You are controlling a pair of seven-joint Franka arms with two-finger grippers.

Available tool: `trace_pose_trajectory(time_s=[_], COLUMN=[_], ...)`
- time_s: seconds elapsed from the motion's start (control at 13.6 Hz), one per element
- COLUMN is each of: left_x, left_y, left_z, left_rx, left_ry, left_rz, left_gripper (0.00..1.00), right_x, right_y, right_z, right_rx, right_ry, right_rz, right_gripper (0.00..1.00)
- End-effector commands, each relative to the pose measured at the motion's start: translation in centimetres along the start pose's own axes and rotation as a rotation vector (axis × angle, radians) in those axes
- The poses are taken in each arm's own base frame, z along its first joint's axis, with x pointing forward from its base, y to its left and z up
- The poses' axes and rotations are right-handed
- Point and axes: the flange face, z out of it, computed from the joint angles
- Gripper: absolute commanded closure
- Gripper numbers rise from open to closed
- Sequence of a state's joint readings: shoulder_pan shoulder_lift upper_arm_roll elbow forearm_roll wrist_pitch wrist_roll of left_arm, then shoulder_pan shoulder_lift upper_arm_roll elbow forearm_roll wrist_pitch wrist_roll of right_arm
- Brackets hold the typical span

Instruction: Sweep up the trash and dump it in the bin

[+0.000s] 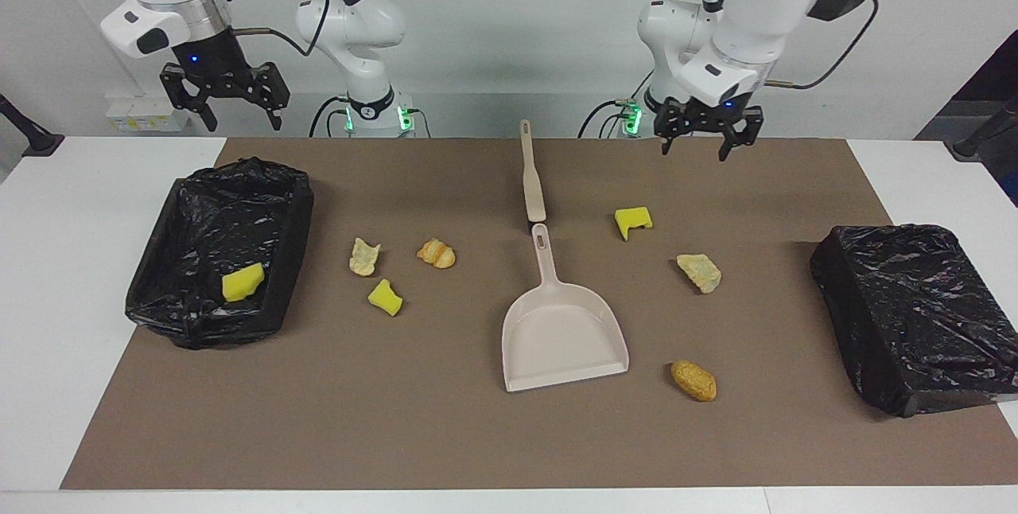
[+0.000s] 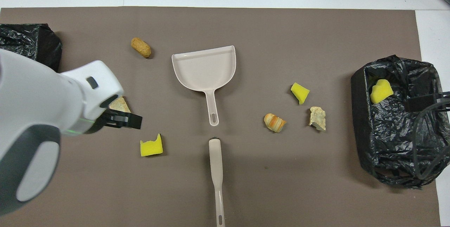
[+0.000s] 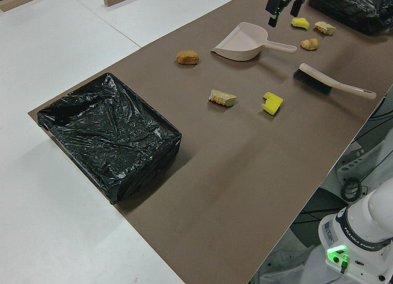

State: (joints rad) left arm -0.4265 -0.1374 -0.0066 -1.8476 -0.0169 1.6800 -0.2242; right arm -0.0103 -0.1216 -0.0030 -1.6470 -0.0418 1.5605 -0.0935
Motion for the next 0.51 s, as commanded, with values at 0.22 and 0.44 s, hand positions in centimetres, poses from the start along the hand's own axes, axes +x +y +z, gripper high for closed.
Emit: trace_pose_trajectory(time_s=[0.22,0.44], left_x=[-6.8,-9.9], left_y=[10.3,14.8], left_z=[4.7,7.9], left_rx=[-0.047,-0.035], left_ry=[0.005,-0.015], left_rz=[-0.038,0.009], left_gripper=[0.0,0.0], right_x=[5.8,9.1], right_y=[-7.3,-13.1], right_z=[5.1,8.7], right_rx=[0.069,0.106], right_ry=[0.052,0.059], right_rz=[-0.028,-0.023], right_gripper=[0.0,0.0])
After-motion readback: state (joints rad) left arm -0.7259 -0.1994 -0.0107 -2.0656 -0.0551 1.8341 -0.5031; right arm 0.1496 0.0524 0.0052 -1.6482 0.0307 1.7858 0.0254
